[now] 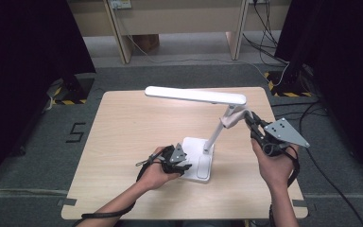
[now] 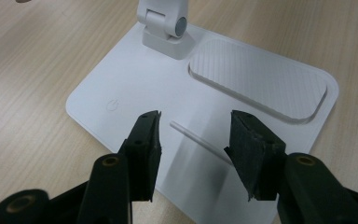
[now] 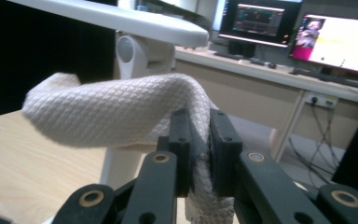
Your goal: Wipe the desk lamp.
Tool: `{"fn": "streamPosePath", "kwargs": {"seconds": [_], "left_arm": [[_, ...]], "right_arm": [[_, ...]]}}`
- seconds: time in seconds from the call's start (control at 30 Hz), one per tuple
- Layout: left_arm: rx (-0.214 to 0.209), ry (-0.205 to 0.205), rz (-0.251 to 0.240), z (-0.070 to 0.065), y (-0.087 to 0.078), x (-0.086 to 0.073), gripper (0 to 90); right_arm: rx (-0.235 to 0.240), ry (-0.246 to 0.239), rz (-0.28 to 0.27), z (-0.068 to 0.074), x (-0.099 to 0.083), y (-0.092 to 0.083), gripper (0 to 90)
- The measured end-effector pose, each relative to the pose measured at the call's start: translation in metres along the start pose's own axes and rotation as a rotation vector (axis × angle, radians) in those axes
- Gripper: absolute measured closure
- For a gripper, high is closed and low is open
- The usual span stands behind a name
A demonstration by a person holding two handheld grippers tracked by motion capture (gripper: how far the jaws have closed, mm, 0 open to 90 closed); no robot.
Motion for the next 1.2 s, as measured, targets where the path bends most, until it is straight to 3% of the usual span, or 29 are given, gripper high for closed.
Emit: {"fn": "streamPosePath", "kwargs": {"seconds": [0.2, 0.3, 0.43, 0.67, 1.2], "left_arm": [[-0.004, -0.006, -0.002, 0.0, 0.0, -0.001, 53.3], [-0.007, -0.01, -0.003, 0.0, 0.001, -0.001, 53.3], [-0.009, -0.012, 0.003, -0.001, 0.003, -0.002, 53.5], [-0.017, -0.009, 0.014, -0.001, 0.005, -0.005, 54.2], [-0.03, -0.032, 0.008, -0.003, 0.006, -0.006, 58.2]], "right_arm": [[-0.051, 0.025, -0.046, -0.005, 0.004, 0.005, 81.6], [-0.065, 0.014, -0.038, -0.002, 0.003, 0.009, 81.6], [-0.062, 0.004, -0.011, 0.005, -0.002, 0.016, 81.6], [-0.047, 0.018, -0.014, 0.014, -0.003, 0.021, 81.6], [-0.058, 0.029, -0.004, 0.017, -0.009, 0.023, 81.6]]}}
Point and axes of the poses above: each handheld gripper's, and its own axes: y roughly forward along the jaws, x roughly out of its top, z roughly to its left, the point moved 7 cm from there along y, roughly forward along the jaws, and after that the axes turned 1 degree about x, right-handed, at the moved point
